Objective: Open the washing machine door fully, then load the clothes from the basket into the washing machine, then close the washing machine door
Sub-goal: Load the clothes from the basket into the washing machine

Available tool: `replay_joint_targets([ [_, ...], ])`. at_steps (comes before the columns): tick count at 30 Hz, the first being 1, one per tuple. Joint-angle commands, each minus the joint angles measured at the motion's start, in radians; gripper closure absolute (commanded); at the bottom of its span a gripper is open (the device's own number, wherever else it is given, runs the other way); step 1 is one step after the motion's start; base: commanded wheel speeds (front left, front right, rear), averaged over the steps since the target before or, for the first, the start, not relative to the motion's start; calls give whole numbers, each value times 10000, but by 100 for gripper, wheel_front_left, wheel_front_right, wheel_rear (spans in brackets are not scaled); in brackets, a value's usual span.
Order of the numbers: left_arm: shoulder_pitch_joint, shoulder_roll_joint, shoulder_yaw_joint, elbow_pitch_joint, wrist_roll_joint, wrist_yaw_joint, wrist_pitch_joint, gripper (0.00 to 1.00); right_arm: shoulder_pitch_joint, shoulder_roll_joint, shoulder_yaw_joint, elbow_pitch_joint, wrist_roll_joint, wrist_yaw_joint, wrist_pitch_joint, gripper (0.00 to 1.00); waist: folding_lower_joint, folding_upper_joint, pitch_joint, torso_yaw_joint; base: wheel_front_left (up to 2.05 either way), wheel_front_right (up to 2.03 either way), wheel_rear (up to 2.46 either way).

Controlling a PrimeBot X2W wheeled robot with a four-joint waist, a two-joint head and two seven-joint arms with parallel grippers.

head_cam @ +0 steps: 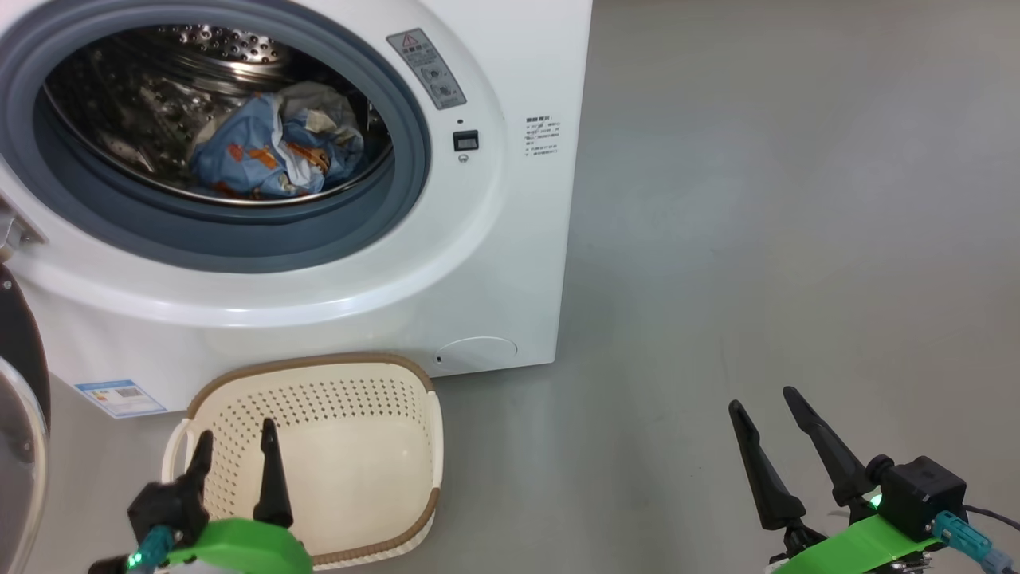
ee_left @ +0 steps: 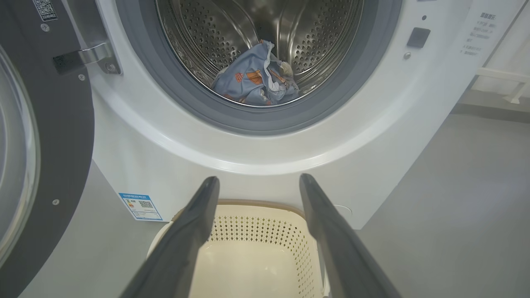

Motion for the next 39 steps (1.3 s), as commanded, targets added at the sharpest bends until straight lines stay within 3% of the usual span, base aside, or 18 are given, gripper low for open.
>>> replay_joint_targets([
  [1, 236, 179, 376, -652, 123, 62, -64, 0, 69, -62, 140, -275, -151, 16, -48, 0, 0, 0, -42, -19, 0, 0, 0],
  [7, 1145, 170, 235, -1598, 97, 116, -64, 0, 163, -16, 142, -260, -251, 16, -48, 0, 0, 0, -284, -156, 0, 0, 0],
  [20, 2769, 167, -143, -3214, -22, 657, -64, 0, 665, 26, -138, -416, -502, 16, -48, 0, 0, 0, -924, -240, 0, 0, 0],
  [39, 3077, 166, -158, -3613, -43, 673, -65, 0, 890, 52, -130, -452, -562, 16, -48, 0, 0, 0, -1096, -135, 0, 0, 0],
])
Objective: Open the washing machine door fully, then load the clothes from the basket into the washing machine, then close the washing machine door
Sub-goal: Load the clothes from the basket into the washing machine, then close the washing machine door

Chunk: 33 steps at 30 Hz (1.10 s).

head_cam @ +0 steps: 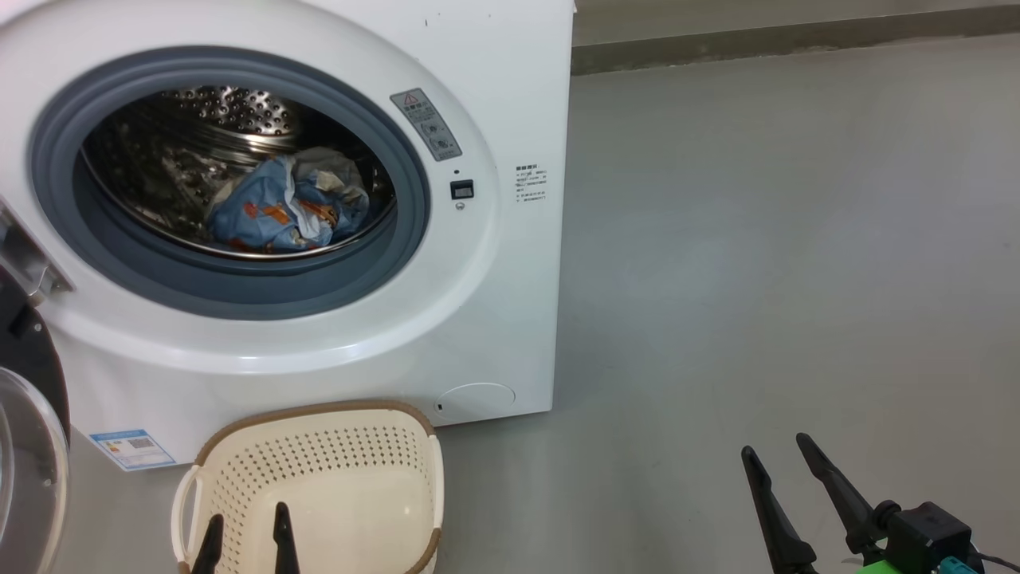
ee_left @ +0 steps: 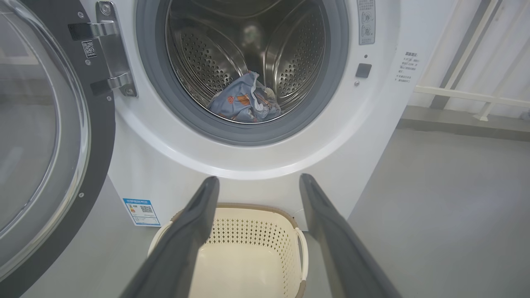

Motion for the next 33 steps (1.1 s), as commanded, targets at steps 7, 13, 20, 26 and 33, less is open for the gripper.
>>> replay_joint_targets([
  [7, -162, 97, 301, -152, 210, 179, -65, 0, -135, -110, 284, -222, -35, 16, -48, 0, 0, -1, 1, 28, -36, 36, 0],
  [13, -198, 97, 270, -112, 174, 242, -65, 0, -140, -110, 300, -215, -26, 16, -48, 0, 0, -1, 26, 52, -121, 121, 0],
  [20, -227, 97, 218, -121, 165, 227, -65, 0, -170, -115, 322, -224, -5, 16, -48, 0, 0, -1, 81, 67, -182, 182, 0],
  [26, -239, 97, 196, -118, 201, 227, -65, 0, -206, -103, 324, -238, -8, 16, -48, 0, 0, -1, 133, 64, -126, 126, 0],
  [33, -253, 97, 185, -147, 208, 254, -65, 0, -213, -84, 301, -237, -27, 16, -48, 0, 0, -1, 180, 98, -38, 38, 0],
])
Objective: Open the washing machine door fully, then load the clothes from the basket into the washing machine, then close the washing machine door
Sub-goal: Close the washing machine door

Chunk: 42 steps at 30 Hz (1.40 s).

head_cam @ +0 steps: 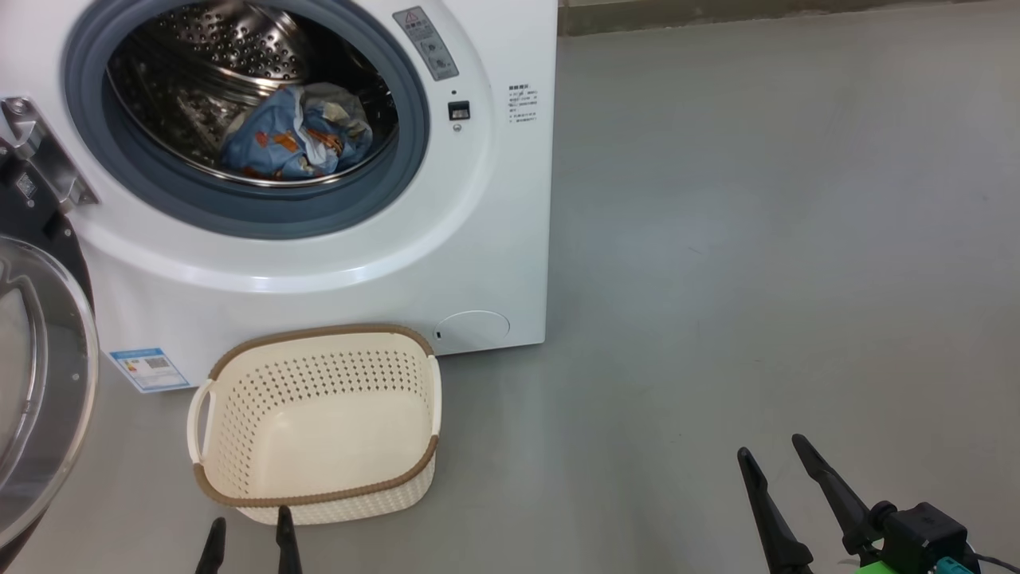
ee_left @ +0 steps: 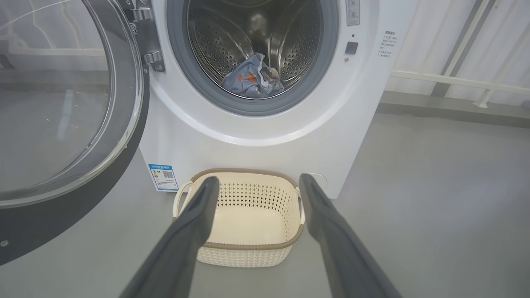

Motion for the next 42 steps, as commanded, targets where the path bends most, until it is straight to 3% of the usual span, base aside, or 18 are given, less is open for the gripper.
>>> replay_joint_targets([
  [1, -256, 91, 287, -237, 111, 51, -65, 0, -220, -82, 205, -243, -31, 16, -48, 0, 0, -1, 17, 18, 0, 0, 0],
  [6, -289, 91, 259, -261, 124, 56, -65, 0, -234, -75, 191, -239, -37, 16, -48, 0, 0, -1, 41, 113, 0, 0, 0],
  [14, -378, 91, 278, -548, 219, 90, -65, 0, -351, -181, 252, -284, -105, 16, -48, 0, 0, -1, 154, 800, 0, 0, 0],
  [34, -202, 91, 371, -1170, 179, 296, -65, 0, -571, -564, 531, -318, -145, 16, -48, 0, 0, -1, 158, 4195, 0, 0, 0],
  [42, -140, 91, 326, -1307, 135, 333, -65, 0, -585, -736, 588, -351, -175, 16, -48, 0, 0, -1, 167, 5071, 0, 0, 0],
])
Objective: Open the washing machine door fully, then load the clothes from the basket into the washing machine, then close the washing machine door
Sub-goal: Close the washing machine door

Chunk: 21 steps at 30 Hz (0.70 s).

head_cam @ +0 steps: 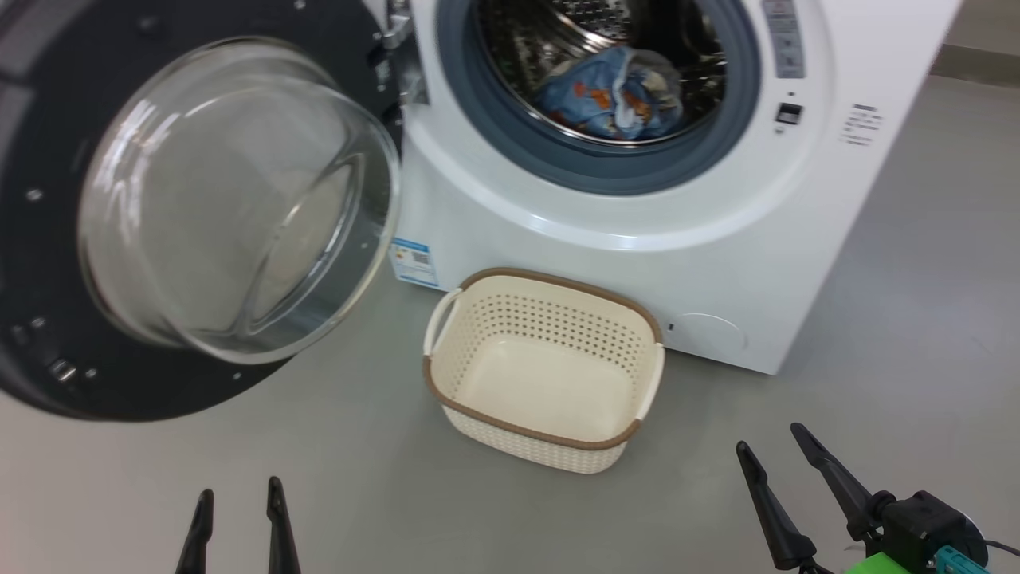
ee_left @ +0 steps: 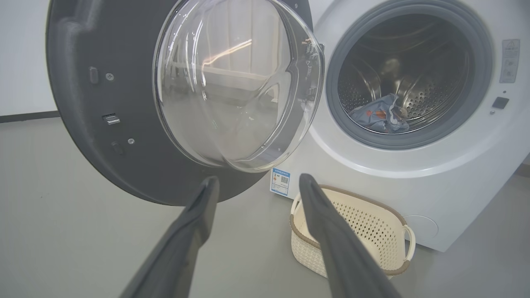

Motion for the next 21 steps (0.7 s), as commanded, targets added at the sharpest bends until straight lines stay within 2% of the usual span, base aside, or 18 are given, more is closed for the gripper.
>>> replay_joint_targets([
  [1, -119, 89, 316, -308, 27, 104, -65, 0, -341, -161, 237, -286, -87, 16, -48, 0, 0, 0, 3, 570, 0, 0, 0],
  [9, -38, 89, 407, -398, 23, 98, -65, 0, -238, -125, 311, -223, -91, 16, -48, 0, 0, 0, -160, 1111, 0, 0, 0],
  [21, 144, 89, 554, -549, -216, 329, -65, 0, -534, -147, 632, -103, -33, 16, -48, 0, 0, 0, -68, 1197, 0, 0, 0],
])
